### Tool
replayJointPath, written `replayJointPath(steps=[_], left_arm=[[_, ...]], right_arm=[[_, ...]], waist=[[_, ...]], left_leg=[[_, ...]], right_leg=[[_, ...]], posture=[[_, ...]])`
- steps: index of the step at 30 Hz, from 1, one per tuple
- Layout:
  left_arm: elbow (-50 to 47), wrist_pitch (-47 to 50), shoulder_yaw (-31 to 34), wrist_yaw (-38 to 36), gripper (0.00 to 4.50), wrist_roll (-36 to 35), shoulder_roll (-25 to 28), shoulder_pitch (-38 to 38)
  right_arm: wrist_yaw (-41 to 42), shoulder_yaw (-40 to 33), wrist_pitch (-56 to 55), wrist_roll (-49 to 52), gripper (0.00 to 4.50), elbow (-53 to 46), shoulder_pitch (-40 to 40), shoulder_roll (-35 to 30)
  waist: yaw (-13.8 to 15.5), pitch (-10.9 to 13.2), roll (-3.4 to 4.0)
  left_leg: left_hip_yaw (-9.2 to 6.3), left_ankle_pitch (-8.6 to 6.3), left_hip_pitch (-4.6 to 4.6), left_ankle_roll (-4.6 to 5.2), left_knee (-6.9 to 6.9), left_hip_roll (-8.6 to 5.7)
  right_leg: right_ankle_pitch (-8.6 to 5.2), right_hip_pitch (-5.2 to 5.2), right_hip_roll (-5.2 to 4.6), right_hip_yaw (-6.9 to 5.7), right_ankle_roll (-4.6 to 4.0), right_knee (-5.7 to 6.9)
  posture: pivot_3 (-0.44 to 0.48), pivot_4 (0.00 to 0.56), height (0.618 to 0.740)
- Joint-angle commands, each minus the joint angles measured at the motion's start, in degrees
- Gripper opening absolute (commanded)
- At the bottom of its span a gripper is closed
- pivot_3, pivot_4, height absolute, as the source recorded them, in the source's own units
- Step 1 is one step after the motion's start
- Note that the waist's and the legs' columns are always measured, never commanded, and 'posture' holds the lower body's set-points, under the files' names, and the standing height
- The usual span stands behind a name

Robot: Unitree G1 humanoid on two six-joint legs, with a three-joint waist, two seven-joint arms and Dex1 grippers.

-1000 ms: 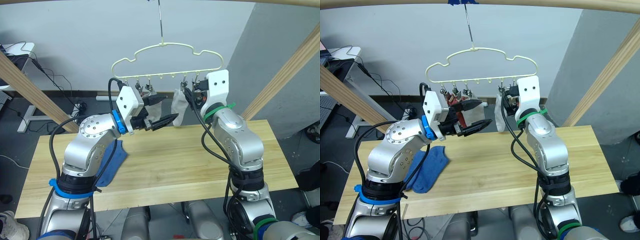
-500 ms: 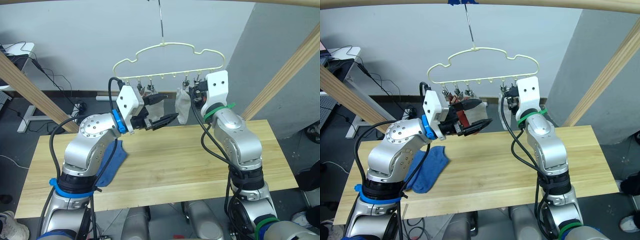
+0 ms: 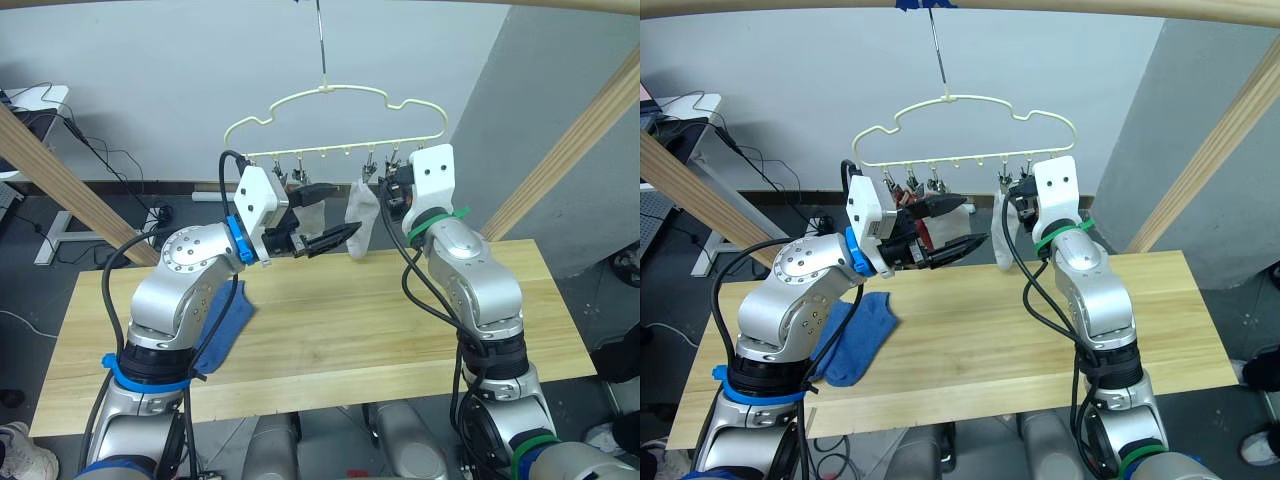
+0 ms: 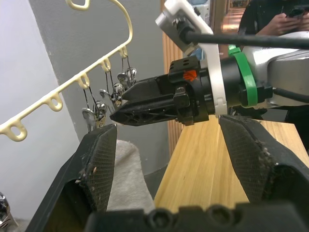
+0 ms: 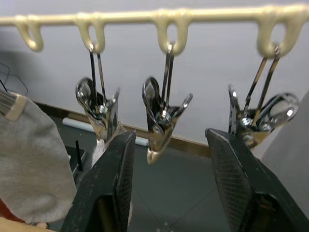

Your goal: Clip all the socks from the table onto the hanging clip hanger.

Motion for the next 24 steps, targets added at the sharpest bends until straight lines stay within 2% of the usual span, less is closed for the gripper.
replayJointPath(steps=[1,24], left_arm=[[-0.54,-0.51,0.9,0.0,3.71,-0.4,0.05,-0.97],[-0.42,-0.65,1.08,0.35,3.71,-0.45,-0.03,-1.14]], right_arm=[[-0.23,-0.34,-2.68,-0.8,2.41,-0.01,-1.66,-0.16],[1.85,1.15,-7.84,-1.3,2.41,5.96,-5.42,0.98]], waist=[[0.0,0.0,0.0],[-0.01,0.0,0.0]], left_leg=[[0.0,0.0,0.0,0.0,0.0,0.0],[-0.01,0.0,0.0,0.0,0.01,0.0]], right_leg=[[0.0,0.0,0.0,0.0,0.0,0.0],[0.0,0.0,0.0,-0.01,0.0,0.0]], posture=[[-0.203,0.249,0.74],[-0.199,0.24,0.74]])
